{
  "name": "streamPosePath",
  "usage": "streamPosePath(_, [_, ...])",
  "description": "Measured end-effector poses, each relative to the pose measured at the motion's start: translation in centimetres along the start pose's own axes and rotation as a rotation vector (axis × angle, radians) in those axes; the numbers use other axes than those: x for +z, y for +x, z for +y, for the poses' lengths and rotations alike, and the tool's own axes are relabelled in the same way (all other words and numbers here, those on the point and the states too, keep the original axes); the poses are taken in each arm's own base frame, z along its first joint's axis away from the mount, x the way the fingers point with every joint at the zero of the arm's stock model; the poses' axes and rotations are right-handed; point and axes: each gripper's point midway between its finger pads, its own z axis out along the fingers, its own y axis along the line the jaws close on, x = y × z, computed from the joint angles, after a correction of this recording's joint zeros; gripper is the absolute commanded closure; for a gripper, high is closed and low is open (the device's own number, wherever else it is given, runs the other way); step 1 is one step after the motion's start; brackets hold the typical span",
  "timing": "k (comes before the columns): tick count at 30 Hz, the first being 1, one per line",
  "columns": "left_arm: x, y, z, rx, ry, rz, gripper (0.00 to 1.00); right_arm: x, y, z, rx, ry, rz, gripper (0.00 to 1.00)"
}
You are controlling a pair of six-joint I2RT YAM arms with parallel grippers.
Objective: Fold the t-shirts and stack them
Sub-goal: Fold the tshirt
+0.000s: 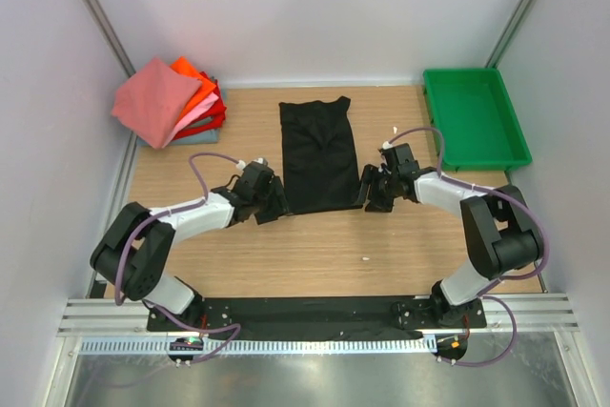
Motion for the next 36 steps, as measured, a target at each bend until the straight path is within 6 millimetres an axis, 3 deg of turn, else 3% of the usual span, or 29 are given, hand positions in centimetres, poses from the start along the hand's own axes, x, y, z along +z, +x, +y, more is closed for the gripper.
streamPosePath(6, [0.9,0.1,0.1,-0.002,0.0,0.001,0.51,0.5,-0.6,0.2,0.0,-0.022,-0.015,0.47])
streamPosePath(11, [1.5,-0.2,-0.3,-0.005,0.016,-0.012,0.61,1.0,-0.9,0.3,0.005,-0.037,-0.018,0.57])
streamPosePath(14, [1.9,-0.3,-0.3,-0.008,0.019,-0.015,0.77,1.1,-0.9,0.2,0.006,-0.037,-0.018,0.66])
streamPosePath(15, [2.1,-0.3,-0.4,-0.01,0.022,-0.015,0.91,1.2,-0.9,0.1,0.007,-0.036,-0.018,0.72])
streamPosePath(17, [2.4,-0.2,-0.3,-0.014,0.02,-0.012,1.0,1.2,-0.8,0.0,0.006,-0.032,-0.014,0.79])
streamPosePath(21, [2.6,-0.2,-0.7,-0.013,0.038,-0.01,1.0,1.3,-0.3,-0.3,0.014,-0.029,-0.002,0.98])
streamPosePath(28, [1.9,0.3,-0.6,-0.014,0.044,-0.005,1.0,0.6,0.6,-0.4,0.021,-0.036,0.002,0.99])
streamPosePath(36, [-2.6,4.0,-2.4,0.052,0.114,-0.004,1.0,-4.6,3.5,1.3,-0.014,-0.088,-0.055,0.99])
